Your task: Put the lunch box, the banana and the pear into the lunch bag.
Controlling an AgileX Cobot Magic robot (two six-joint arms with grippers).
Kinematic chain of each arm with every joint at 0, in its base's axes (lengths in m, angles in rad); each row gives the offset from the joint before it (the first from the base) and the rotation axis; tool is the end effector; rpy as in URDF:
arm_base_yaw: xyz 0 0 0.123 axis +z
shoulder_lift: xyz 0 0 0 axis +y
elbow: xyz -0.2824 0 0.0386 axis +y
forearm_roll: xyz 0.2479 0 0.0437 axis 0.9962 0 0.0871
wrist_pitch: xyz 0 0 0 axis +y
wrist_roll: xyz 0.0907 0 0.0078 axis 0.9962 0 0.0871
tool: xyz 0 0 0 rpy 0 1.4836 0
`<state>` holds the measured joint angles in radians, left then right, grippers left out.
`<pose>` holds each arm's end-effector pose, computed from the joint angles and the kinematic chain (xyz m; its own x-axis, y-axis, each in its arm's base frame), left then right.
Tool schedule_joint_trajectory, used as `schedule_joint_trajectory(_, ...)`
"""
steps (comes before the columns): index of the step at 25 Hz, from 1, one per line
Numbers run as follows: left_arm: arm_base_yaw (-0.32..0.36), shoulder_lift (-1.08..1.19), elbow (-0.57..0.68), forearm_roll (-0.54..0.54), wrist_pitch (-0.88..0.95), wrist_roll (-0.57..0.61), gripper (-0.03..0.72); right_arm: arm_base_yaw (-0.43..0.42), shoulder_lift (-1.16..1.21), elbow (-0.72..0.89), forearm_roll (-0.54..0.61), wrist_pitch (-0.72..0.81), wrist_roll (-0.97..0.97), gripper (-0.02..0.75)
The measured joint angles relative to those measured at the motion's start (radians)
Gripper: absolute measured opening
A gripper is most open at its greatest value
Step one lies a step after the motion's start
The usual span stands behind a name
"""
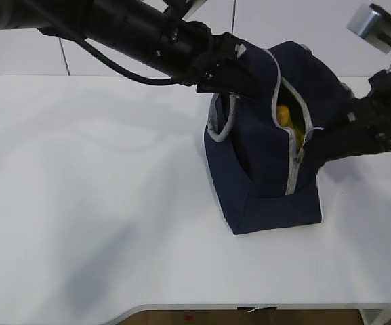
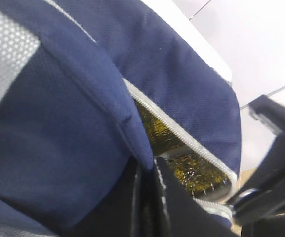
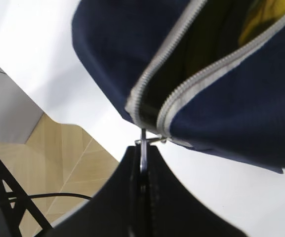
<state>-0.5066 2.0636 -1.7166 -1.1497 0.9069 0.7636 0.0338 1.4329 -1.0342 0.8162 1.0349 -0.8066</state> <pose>0.3723 -0.2815 0.2676 -0.7233 0.2601 -0.6396 0.6833 0.4033 -0.6087 0.2704 0.0663 0.2868 -0.7932 -0.2641 -0.5487 -0.5385 0.7248 0.4297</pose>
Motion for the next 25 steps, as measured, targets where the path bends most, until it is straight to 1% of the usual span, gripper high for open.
schedule_joint_trajectory(9, 0.000, 0.000, 0.000, 0.000, -0.022, 0.000, 0.006, 0.000, 0.000, -0.139, -0.123, 0.078, 0.171, 0.006)
schedule_joint_trajectory(12, 0.000, 0.000, -0.002, 0.000, -0.023, 0.000, 0.041, 0.000, 0.010, -0.164, -0.128, 0.108, 0.197, 0.006)
schedule_joint_trajectory(14, 0.000, 0.000, -0.002, 0.000, -0.023, 0.000, 0.120, 0.000, 0.024, -0.176, -0.129, 0.130, 0.209, 0.006)
schedule_joint_trajectory(16, 0.000, 0.000, -0.002, 0.000, -0.023, 0.000, 0.232, 0.000, 0.033, -0.180, -0.129, 0.142, 0.211, 0.006)
schedule_joint_trajectory(18, 0.000, 0.000, -0.002, -0.002, -0.021, 0.000, 0.369, 0.000, 0.037, -0.180, -0.129, 0.148, 0.213, 0.006)
schedule_joint_trajectory(20, 0.000, 0.000, -0.002, -0.008, -0.019, 0.000, 0.455, 0.000, 0.040, -0.182, -0.129, 0.152, 0.215, 0.006)
schedule_joint_trajectory(22, 0.000, 0.000, -0.002, -0.010, -0.012, 0.000, 0.496, 0.000, 0.042, -0.182, -0.129, 0.152, 0.215, 0.006)
schedule_joint_trajectory(25, 0.000, 0.000, -0.002, -0.008, 0.007, 0.019, 0.512, 0.000, 0.046, -0.182, -0.129, 0.152, 0.215, 0.006)
